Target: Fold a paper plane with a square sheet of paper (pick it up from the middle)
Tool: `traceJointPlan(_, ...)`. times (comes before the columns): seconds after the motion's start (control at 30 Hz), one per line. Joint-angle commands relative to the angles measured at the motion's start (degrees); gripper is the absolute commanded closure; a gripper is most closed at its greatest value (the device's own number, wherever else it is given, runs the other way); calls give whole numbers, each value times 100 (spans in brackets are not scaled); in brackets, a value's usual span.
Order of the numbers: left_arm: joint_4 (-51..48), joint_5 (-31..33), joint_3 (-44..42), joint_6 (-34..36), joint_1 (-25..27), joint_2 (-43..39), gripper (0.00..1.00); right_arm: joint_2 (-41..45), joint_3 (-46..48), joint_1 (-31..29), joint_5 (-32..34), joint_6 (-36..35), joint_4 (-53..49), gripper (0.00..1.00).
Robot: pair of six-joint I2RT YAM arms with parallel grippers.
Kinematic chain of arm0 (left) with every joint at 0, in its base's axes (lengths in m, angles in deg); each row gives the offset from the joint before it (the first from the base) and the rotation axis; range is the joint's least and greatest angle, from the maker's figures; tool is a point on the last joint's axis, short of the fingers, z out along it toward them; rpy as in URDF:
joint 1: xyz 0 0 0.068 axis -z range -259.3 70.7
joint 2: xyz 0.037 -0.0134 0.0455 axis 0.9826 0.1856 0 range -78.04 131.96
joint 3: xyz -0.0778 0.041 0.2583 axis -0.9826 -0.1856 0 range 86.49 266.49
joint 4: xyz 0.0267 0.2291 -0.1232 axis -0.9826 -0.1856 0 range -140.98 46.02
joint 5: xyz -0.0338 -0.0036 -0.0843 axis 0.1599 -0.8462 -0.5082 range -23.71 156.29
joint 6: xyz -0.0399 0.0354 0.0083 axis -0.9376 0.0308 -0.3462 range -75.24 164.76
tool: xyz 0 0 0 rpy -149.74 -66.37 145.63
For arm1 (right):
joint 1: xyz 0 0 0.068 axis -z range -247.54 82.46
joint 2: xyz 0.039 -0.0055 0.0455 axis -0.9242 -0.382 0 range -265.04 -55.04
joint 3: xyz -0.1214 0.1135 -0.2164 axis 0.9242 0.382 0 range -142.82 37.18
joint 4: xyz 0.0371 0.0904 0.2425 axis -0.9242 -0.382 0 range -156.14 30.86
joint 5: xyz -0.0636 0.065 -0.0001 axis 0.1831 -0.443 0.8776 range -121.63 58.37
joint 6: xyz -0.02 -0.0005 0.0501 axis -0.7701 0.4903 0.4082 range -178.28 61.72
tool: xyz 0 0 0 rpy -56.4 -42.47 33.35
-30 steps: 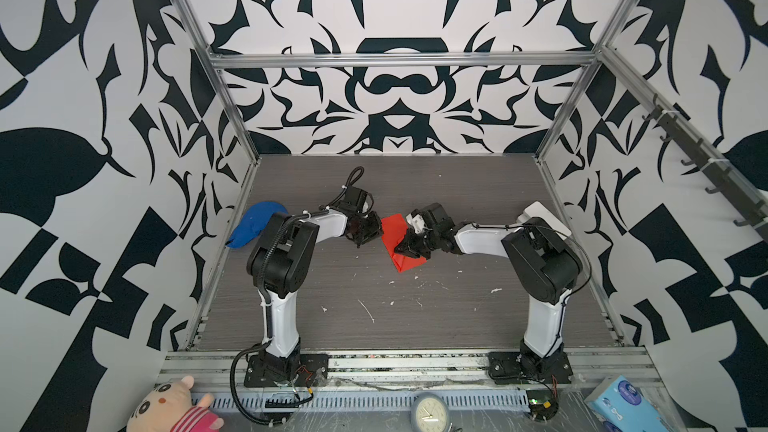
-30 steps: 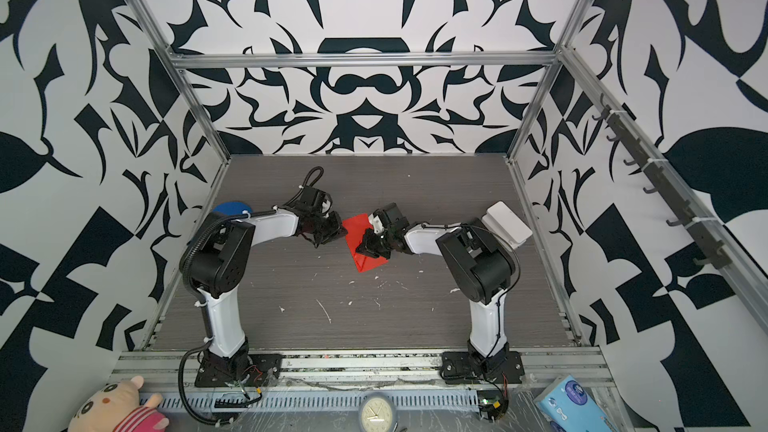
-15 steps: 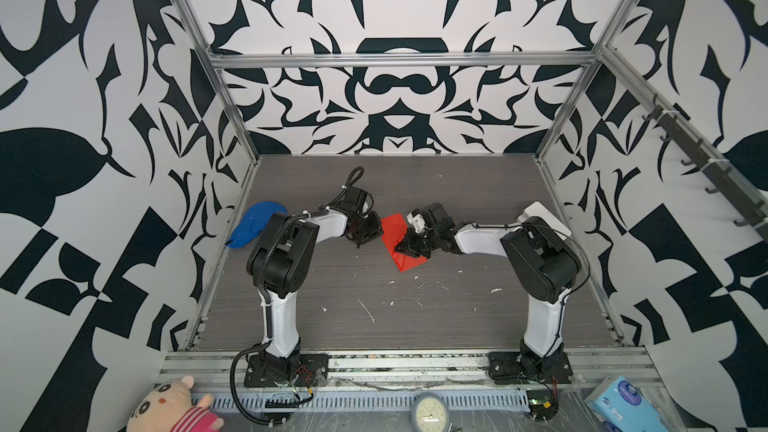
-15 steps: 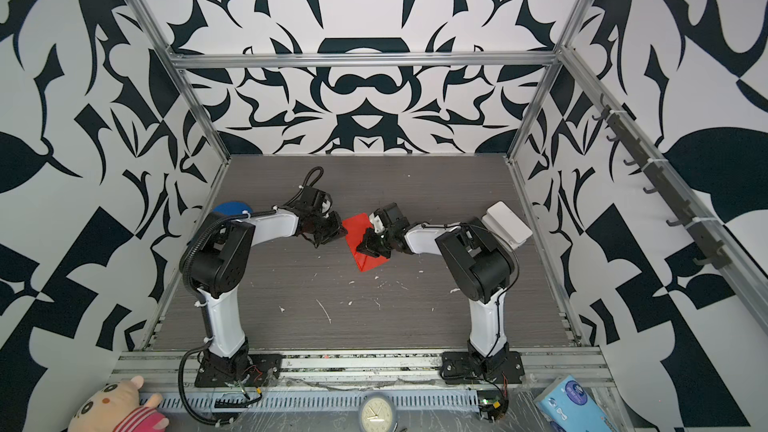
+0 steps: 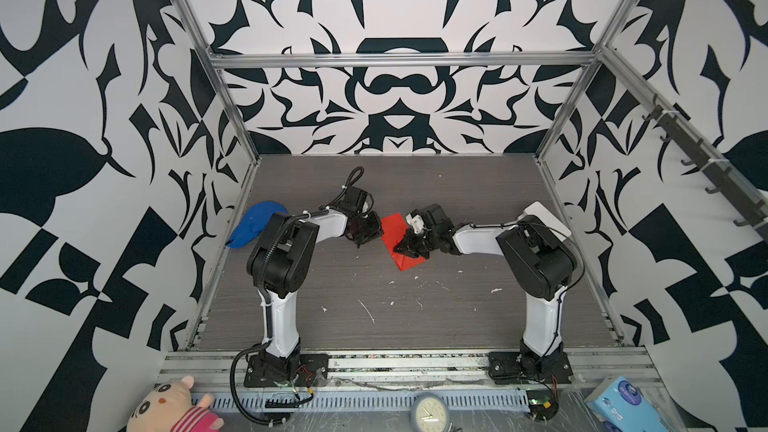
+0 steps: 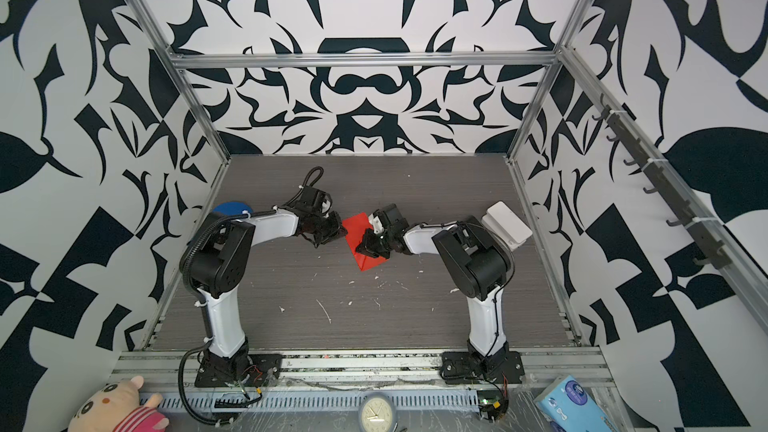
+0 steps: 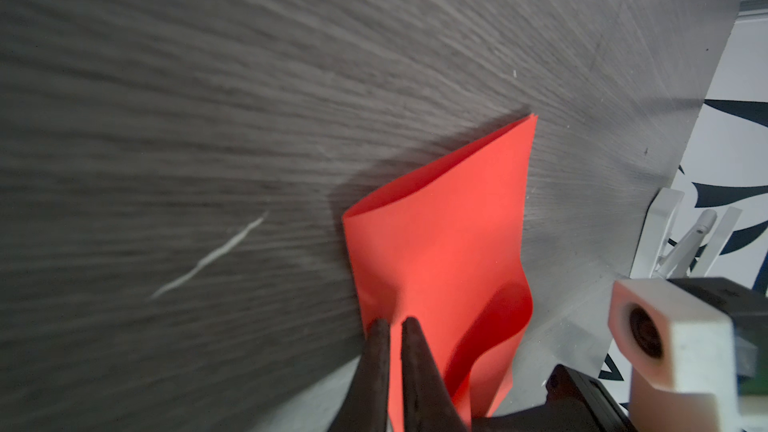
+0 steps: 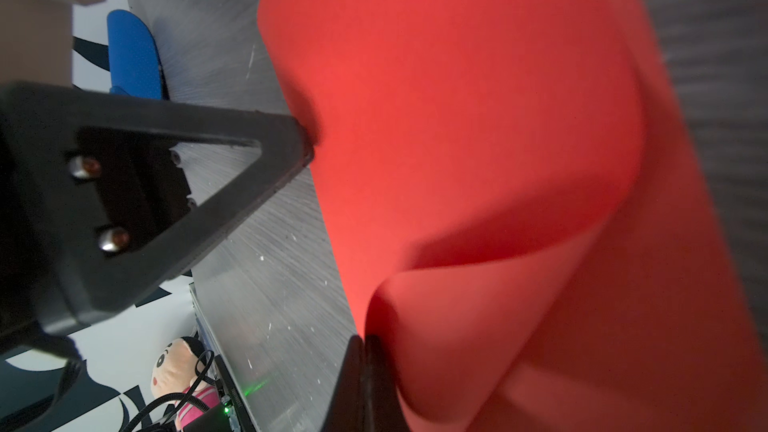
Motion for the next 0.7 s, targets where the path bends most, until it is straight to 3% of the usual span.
traceJointPlan(0.0,-192,34,-100,-36,16,195,88,47,-40,-29,-5,-82,224,100)
traceJointPlan(0.67,-192,41,-99,-37,23,208,88,275,207,-20,195,-223,193,100)
